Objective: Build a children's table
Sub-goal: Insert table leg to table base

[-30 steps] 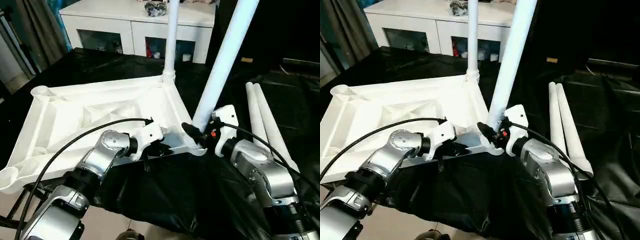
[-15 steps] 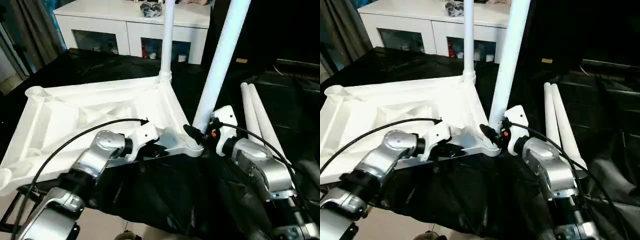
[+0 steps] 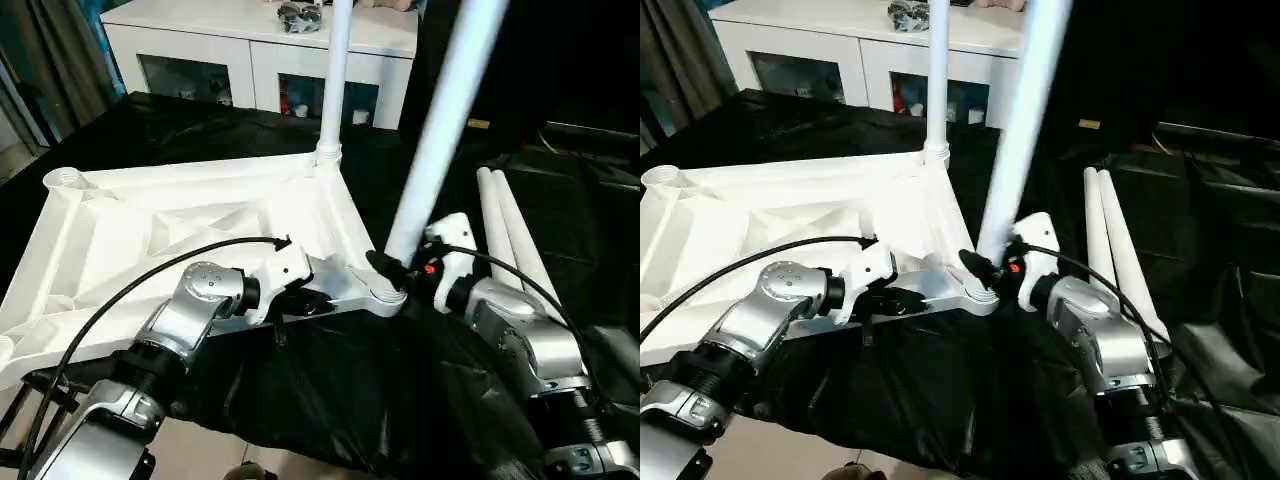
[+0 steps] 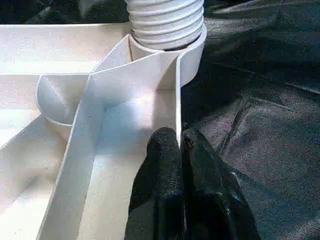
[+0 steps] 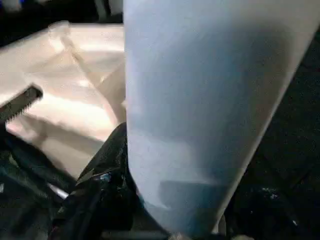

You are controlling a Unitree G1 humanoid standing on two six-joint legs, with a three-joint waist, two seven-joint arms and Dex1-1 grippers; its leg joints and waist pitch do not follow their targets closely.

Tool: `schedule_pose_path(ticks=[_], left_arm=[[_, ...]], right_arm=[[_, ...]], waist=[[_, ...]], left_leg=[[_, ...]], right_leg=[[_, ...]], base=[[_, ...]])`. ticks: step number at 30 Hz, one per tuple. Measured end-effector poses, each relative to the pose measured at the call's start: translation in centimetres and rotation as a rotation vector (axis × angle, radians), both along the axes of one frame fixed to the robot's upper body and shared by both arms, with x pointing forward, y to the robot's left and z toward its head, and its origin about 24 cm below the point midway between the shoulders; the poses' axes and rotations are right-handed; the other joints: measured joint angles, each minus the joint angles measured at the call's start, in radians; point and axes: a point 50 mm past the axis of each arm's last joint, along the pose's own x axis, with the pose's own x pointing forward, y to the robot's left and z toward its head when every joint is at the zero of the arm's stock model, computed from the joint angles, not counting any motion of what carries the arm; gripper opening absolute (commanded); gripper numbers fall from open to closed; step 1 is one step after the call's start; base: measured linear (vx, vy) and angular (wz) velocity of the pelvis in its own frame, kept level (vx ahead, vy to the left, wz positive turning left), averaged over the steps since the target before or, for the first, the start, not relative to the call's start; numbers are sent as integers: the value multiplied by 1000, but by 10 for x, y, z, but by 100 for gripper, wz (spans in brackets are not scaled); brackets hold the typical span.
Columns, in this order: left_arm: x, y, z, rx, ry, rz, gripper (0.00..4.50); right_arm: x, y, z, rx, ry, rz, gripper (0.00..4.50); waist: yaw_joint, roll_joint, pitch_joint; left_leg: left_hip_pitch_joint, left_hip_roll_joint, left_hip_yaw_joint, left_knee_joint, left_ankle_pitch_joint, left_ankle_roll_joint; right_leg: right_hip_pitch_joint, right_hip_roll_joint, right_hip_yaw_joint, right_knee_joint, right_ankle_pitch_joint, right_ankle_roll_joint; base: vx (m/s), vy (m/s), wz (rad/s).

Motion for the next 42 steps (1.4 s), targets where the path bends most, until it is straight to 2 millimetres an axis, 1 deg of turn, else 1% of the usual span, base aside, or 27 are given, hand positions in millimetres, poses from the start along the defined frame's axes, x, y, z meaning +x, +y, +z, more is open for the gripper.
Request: schedule_pose_path(ticks=[5, 9, 13, 18, 20, 22, 23, 29, 32, 36, 38, 39, 41, 42], left_arm=[[0, 2, 0, 14, -5, 0, 0], [-1, 0, 0, 25, -17, -13, 0], [-1, -3, 0, 29, -21, -18, 0], [-1, -4, -1, 35, -24, -24, 0], [-1, -4, -1, 41, -29, -27, 0], [-1, -4, -1, 53, -39, -35, 0], [-1, -5, -1, 60, -43, -39, 0], [-1, -4, -2, 80, -47, -45, 0], [-1, -4, -2, 85, -45, -49, 0], [2, -3, 0, 97, -35, -71, 0], [2, -1, 1, 105, -38, -95, 0], [2, 0, 1, 107, -40, -102, 0], [1, 2, 2, 116, -39, -130, 0], [1, 4, 3, 122, -38, -147, 0]], right_arm=[[-3, -6, -8, 74, 10, -29, 193], [-8, -9, -13, 91, -1, -39, 193], [-15, -13, -19, 108, -23, -53, 193], [-20, -13, -22, 102, -47, -62, 193], [-20, -10, -22, 73, -60, -46, 193], [-21, -9, -20, 9, -79, -15, 193], [-20, -7, -17, -35, -97, 9, 193], [-18, -2, -14, -167, -126, 99, 193], [-16, -2, -14, -175, -117, 120, 192], [-14, -2, -13, -174, -114, 144, 191], [-12, -1, -11, -168, -114, 166, 191], [-12, -1, -12, -165, -109, 177, 191], [-12, -1, -10, -157, -109, 214, 191], [-13, -1, -10, -155, -111, 241, 191]], waist=[[0, 0, 0], [1, -4, -3], [11, -8, -6], [15, -10, -7], [15, -12, -8], [15, -13, -9], [15, -15, -10], [12, -25, -16], [12, -28, -18], [11, -27, -18], [10, -24, -16], [9, -24, -16], [8, -18, -14], [8, -12, -10]], left_leg=[[1, 1, 2, -1, 0, 0], [1, 2, 3, -3, 0, 0], [2, 2, 3, -5, 0, 0], [2, 2, 4, -5, 0, 0], [2, 2, 4, -5, 0, 0], [2, 2, 4, -5, 0, 0], [2, 2, 4, -6, 0, 0], [4, 2, 4, -8, 0, 0], [5, 2, 4, -9, 0, 0], [5, 2, 4, -10, 0, 0], [5, 2, 4, -12, 0, -1], [5, 2, 4, -12, 0, -1], [6, 2, 4, -14, 0, -1], [6, 2, 4, -15, 0, -1]], right_leg=[[0, 0, 0, -2, 0, 0], [1, 0, -1, -4, 0, 0], [1, 0, -1, -6, 0, 0], [1, 0, -1, -6, 0, 0], [2, 0, -1, -6, 0, 0], [2, 0, -1, -7, -1, 0], [2, 0, -1, -7, -1, 0], [3, 0, -1, -10, -1, 1], [3, 0, -1, -11, -1, 1], [4, 0, -1, -11, 0, 0], [3, 1, -1, -12, 0, 0], [3, 1, -1, -12, 0, 0], [3, 2, -1, -14, 0, -1], [3, 2, -1, -14, 0, -1]], base=[[0, 0, 0], [0, 0, 0], [0, 0, 0], [0, 0, 0], [0, 0, 0], [0, 0, 0], [0, 0, 0], [0, 0, 0], [0, 0, 0], [0, 0, 0], [0, 0, 0], [0, 0, 0], [0, 0, 0], [0, 0, 0]])
